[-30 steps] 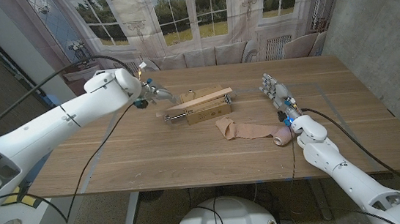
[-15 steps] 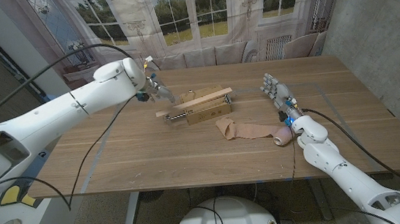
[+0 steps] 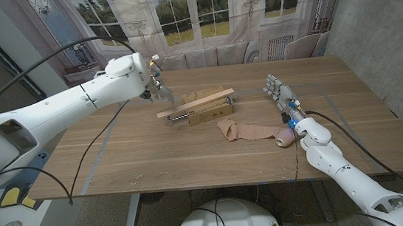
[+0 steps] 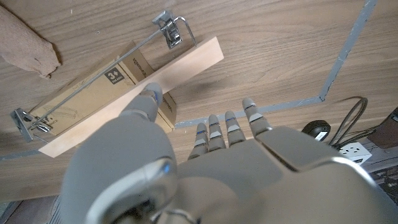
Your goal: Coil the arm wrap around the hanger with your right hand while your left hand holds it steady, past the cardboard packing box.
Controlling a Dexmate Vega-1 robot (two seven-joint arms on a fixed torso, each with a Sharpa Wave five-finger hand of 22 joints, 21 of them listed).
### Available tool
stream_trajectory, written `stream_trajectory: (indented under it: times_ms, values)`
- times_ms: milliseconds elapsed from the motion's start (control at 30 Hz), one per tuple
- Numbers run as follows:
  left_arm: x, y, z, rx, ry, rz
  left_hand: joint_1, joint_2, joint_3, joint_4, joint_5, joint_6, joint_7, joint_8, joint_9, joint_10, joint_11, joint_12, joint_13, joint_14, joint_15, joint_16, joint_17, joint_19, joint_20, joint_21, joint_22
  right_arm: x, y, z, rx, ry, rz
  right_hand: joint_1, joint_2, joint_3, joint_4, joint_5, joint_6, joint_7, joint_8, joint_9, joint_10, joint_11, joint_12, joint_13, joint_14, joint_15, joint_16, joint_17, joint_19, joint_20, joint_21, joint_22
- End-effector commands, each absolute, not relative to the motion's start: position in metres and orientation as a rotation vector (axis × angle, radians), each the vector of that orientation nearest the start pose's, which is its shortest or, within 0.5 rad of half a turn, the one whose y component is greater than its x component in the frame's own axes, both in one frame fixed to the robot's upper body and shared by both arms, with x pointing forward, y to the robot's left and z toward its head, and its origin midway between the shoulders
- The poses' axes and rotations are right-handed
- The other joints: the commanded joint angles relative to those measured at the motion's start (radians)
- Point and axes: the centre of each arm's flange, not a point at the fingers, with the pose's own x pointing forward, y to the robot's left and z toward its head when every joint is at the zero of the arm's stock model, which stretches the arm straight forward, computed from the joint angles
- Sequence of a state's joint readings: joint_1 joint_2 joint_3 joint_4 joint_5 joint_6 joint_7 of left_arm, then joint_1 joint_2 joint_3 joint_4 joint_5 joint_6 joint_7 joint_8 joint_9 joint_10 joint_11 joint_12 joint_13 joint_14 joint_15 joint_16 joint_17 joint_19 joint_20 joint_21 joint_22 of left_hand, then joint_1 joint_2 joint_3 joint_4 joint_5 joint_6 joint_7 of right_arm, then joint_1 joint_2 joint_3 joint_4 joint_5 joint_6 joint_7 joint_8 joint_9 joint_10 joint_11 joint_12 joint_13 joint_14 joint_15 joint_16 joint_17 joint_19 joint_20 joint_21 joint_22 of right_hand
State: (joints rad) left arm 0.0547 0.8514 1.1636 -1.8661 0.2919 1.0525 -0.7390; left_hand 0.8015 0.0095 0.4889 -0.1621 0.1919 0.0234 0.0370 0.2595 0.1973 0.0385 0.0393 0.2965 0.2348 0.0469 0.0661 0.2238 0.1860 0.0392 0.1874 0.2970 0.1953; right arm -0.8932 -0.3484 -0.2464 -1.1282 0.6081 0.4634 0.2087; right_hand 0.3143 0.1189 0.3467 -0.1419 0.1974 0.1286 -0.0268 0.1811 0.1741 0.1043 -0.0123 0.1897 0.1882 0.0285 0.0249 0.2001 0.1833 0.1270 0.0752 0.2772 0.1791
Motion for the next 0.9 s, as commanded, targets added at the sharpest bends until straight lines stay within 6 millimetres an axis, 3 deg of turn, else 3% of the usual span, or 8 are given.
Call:
stream_trajectory:
  times_ms: [33,400,900]
  values:
    - [0.605,0.206,0.107,1.493,0.261,-0.115,-0.002,-0.015,-0.008,0.001,-0.004,0.021,0.003,0.012,0.003,0.007,0.0,0.007,0.006,0.0,0.003,-0.004,0.001,0.005,0.0,-0.001,0.003,0.654,-0.292,-0.078,0.134,-0.653,0.235,-0.001,0.001,-0.004,0.003,0.001,0.005,0.0,0.006,0.005,0.011,0.001,0.008,0.005,0.008,0.001,0.005,0.006,0.005,0.001,-0.002,0.004]
    - [0.615,0.188,0.1,1.538,0.262,-0.157,-0.011,-0.023,-0.021,0.008,-0.006,0.027,-0.003,0.011,0.005,0.012,-0.002,0.008,0.008,0.009,0.001,-0.003,0.002,0.007,0.001,-0.002,0.003,0.656,-0.293,-0.079,0.14,-0.657,0.232,-0.002,0.0,-0.005,0.003,0.0,0.006,0.001,0.006,0.005,0.013,0.001,0.008,0.005,0.009,0.004,0.005,0.006,0.007,0.001,-0.004,0.004]
    - [0.625,0.183,0.101,1.563,0.356,-0.172,-0.013,-0.026,-0.032,0.012,-0.004,0.036,0.005,0.011,0.007,0.02,0.007,0.01,0.01,0.014,0.004,-0.004,0.003,0.014,-0.001,-0.001,0.003,0.659,-0.296,-0.078,0.145,-0.655,0.227,-0.003,0.0,-0.006,0.003,0.0,0.005,0.001,0.006,0.005,0.014,0.002,0.008,0.005,0.009,0.003,0.005,0.006,0.008,0.003,-0.007,0.004]
